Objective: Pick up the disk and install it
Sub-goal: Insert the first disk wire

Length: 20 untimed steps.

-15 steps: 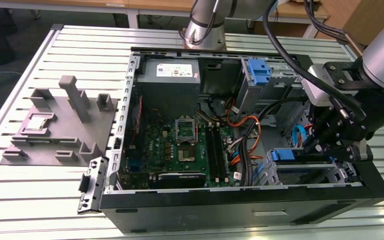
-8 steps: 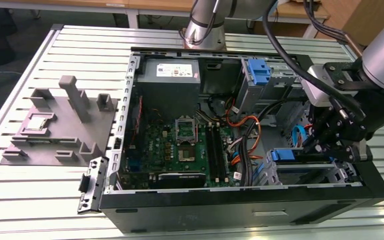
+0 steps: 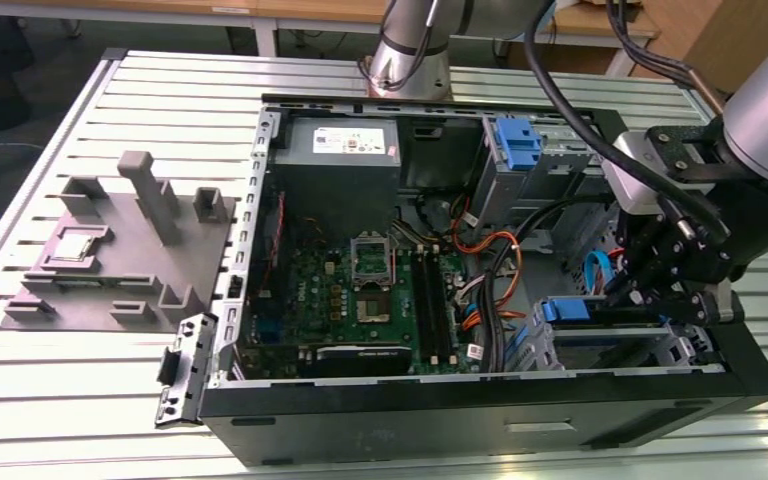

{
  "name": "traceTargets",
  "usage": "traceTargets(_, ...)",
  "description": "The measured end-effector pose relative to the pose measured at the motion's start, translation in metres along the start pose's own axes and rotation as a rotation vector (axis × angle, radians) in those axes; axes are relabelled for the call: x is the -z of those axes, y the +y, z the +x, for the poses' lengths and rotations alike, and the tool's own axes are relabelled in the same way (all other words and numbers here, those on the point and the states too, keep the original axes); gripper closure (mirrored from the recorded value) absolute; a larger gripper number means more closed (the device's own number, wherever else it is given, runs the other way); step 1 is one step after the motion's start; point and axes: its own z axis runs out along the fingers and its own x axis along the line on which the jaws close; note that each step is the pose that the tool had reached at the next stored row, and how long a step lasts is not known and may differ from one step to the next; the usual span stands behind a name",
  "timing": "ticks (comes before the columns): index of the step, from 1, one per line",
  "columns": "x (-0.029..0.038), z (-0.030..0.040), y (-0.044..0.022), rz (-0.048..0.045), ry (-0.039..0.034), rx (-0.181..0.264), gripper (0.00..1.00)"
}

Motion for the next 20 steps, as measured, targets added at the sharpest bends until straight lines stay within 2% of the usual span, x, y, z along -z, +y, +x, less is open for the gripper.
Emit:
traceTargets(10, -0.0048, 0.0003, 0.0, 0.0003, 0.0002, 0.0, 0.84)
traceTargets(20, -0.0055, 0.0004, 0.0001, 0.0003, -0.0001, 0.0, 0.83)
